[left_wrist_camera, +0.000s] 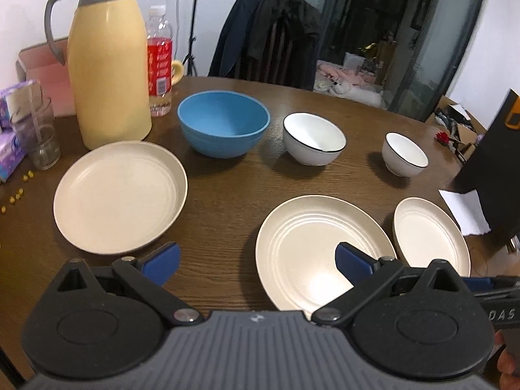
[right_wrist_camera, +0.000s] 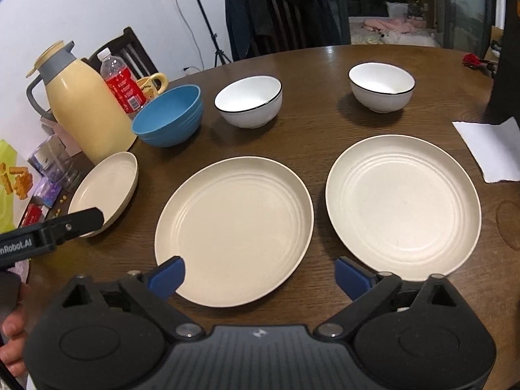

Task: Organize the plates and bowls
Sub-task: 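Move both tools forward toward the rims of two cream plates, then close the left tool on one cream plate rim while the right tool closes on another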

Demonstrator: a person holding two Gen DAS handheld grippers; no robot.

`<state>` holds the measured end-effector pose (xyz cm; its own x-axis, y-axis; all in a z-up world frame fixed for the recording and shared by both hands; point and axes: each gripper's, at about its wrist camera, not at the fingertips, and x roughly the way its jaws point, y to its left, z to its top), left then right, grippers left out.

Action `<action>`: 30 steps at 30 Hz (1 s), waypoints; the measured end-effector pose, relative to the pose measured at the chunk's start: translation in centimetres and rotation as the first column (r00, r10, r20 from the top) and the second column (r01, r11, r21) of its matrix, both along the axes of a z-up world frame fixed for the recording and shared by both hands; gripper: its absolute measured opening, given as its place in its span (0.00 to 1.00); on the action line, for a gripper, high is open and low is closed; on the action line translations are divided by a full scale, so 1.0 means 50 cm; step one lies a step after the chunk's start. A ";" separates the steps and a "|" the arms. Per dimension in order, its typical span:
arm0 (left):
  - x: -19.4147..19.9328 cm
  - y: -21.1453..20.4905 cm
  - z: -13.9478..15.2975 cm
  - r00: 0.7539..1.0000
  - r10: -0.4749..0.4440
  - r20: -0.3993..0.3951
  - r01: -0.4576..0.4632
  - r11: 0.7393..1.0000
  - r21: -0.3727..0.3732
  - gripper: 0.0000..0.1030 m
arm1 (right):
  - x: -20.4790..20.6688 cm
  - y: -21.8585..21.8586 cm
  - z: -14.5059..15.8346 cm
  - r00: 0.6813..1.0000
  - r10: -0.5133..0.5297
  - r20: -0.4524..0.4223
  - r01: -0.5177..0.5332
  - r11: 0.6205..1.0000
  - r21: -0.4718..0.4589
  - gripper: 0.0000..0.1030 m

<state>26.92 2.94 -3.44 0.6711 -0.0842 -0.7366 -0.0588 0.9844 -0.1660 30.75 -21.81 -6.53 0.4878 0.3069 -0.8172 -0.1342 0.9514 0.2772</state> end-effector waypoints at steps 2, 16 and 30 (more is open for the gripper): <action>0.012 -0.002 -0.005 1.000 0.018 -0.024 -0.018 1.000 0.004 1.00 | 0.015 -0.007 -0.010 1.000 0.005 -0.026 -0.005 1.000 0.010 0.88; 0.099 -0.009 -0.059 0.980 0.088 -0.179 -0.083 0.996 0.034 0.99 | 0.114 -0.026 -0.072 0.988 0.025 -0.155 -0.020 0.999 0.036 0.51; 0.162 -0.012 -0.104 0.952 0.113 -0.284 -0.123 0.992 -0.017 0.72 | 0.158 -0.034 -0.100 0.978 0.028 -0.207 -0.018 0.999 0.046 0.31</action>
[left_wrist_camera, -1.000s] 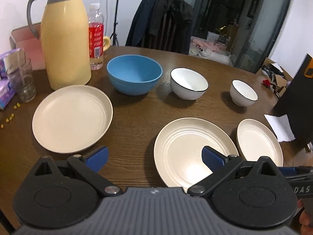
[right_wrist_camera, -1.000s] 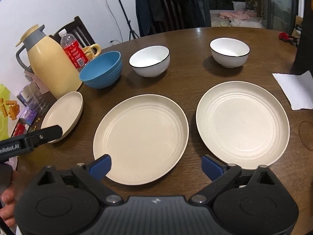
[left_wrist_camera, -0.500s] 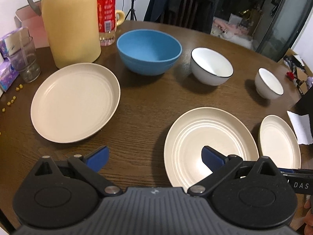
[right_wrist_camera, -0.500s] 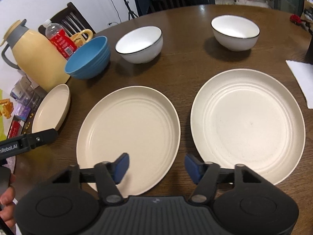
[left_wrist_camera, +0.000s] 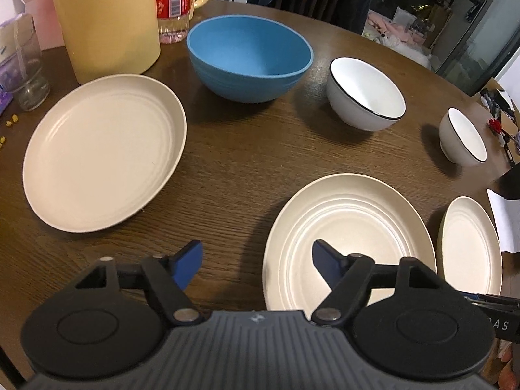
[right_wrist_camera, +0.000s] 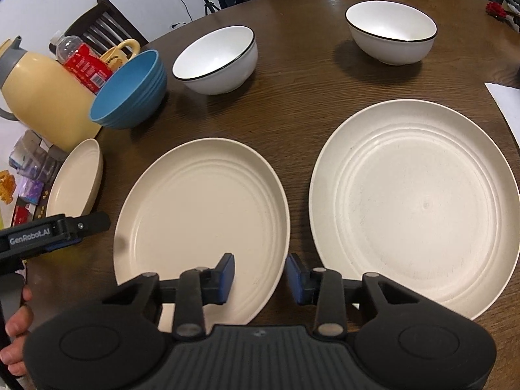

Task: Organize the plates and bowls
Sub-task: 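Close the left tool on one cream plate rim while the right tool closes on another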

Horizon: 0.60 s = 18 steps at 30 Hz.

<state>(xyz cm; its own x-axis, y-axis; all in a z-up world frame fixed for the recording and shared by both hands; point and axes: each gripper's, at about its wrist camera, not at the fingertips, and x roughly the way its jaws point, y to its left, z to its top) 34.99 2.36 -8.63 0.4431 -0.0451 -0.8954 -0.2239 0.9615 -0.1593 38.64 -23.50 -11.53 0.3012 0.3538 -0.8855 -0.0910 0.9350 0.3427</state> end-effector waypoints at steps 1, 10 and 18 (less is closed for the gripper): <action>0.003 0.000 -0.003 1.000 0.001 -0.009 -0.001 1.000 -0.004 0.71 | 0.003 0.000 -0.001 1.000 0.000 -0.002 0.000 1.000 0.000 0.30; 0.023 -0.001 -0.023 0.998 -0.005 -0.059 0.003 0.999 -0.038 0.40 | 0.018 -0.007 -0.013 1.000 -0.011 -0.021 0.011 1.000 0.004 0.21; 0.036 0.002 -0.038 0.995 -0.003 -0.096 -0.004 0.997 -0.071 0.24 | 0.023 -0.007 -0.019 0.999 -0.011 -0.031 0.011 1.000 0.009 0.20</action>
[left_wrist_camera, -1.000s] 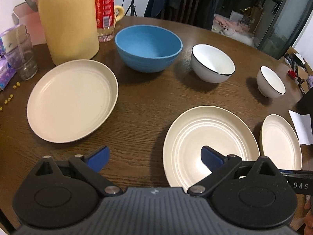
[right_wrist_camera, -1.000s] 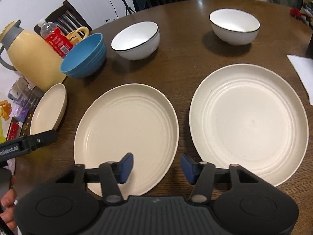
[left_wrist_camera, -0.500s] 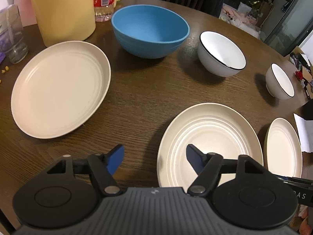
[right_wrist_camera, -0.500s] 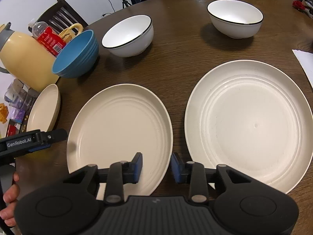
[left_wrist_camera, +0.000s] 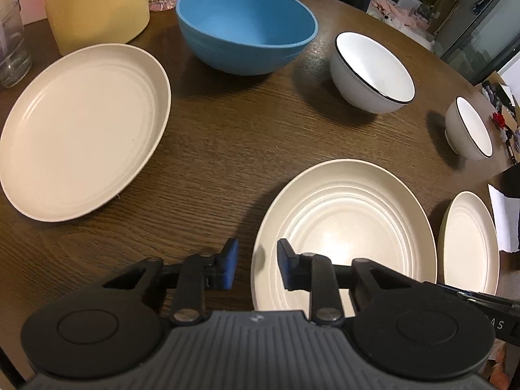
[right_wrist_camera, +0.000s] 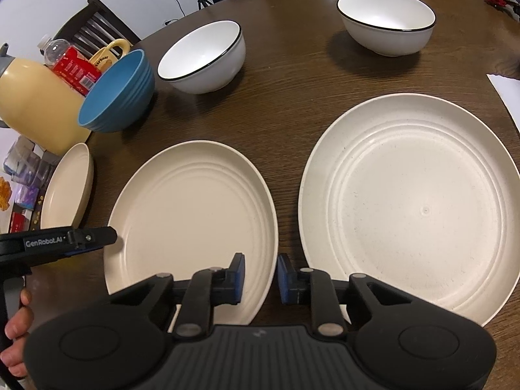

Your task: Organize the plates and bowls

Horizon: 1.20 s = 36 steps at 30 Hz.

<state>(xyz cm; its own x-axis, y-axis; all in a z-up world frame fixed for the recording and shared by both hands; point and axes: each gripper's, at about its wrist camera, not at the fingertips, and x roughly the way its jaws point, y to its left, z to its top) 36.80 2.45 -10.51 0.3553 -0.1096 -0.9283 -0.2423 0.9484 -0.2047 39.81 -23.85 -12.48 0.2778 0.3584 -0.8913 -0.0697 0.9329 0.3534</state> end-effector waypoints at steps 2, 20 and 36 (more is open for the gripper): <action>0.004 0.000 -0.003 1.000 0.003 -0.014 -0.003 1.000 -0.009 0.21 | 0.002 0.001 -0.001 1.000 0.001 -0.003 -0.001 1.000 -0.002 0.19; 0.017 0.000 -0.023 0.998 -0.001 -0.069 0.000 1.000 -0.016 0.07 | 0.017 -0.009 -0.019 0.999 -0.038 -0.032 0.039 0.999 0.009 0.05; 0.019 -0.007 -0.022 0.998 -0.011 -0.065 0.011 1.000 0.001 0.07 | 0.014 -0.006 -0.014 1.000 -0.023 -0.007 0.023 1.000 0.007 0.04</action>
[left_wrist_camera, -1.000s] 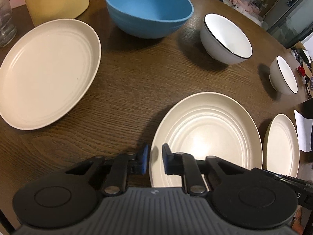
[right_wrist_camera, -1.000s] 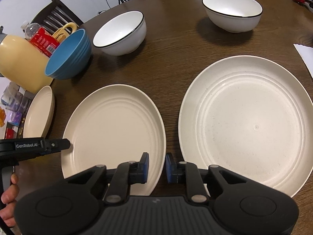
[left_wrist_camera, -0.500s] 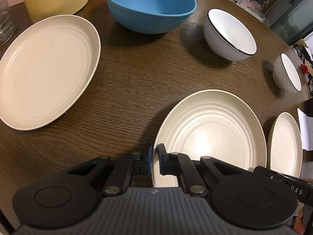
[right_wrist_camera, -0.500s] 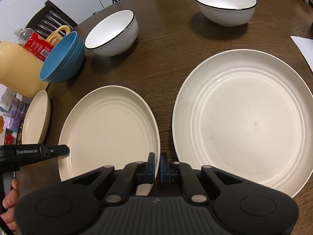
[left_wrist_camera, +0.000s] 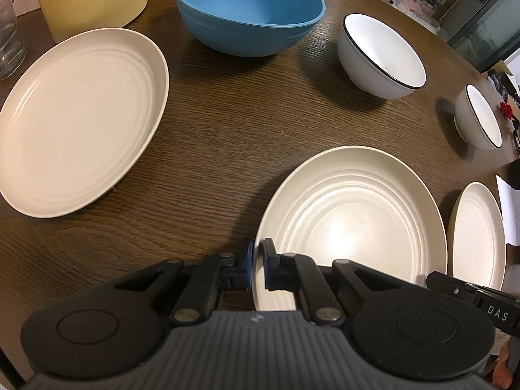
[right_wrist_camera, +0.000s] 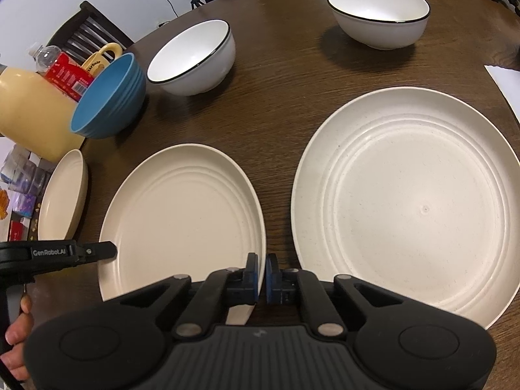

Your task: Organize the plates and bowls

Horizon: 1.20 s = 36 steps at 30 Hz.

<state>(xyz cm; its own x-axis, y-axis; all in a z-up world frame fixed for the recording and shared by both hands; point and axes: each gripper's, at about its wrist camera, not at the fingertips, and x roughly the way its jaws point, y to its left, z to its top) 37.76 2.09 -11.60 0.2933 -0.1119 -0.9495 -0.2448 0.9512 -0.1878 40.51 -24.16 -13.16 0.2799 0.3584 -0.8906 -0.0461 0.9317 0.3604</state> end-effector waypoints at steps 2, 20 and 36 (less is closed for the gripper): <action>-0.001 -0.001 0.002 1.000 -0.002 0.003 0.002 1.000 0.002 0.07 | -0.001 0.001 0.000 1.000 0.004 0.004 -0.004 1.000 -0.001 0.04; -0.033 0.012 0.034 0.999 0.001 0.045 -0.001 1.000 0.015 0.07 | -0.034 0.009 0.033 0.999 0.018 0.050 -0.018 1.000 0.005 0.04; -0.093 0.043 0.068 0.996 0.006 0.083 -0.007 1.000 0.022 0.07 | -0.085 0.035 0.065 0.996 0.035 0.083 -0.035 0.999 0.005 0.04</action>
<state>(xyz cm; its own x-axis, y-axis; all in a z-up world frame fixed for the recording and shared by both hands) 33.12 4.23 -8.21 0.3722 -0.0891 -0.9239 -0.2354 0.9538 -0.1868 36.24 -22.43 -9.90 0.3398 0.3749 -0.8625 -0.1085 0.9266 0.3600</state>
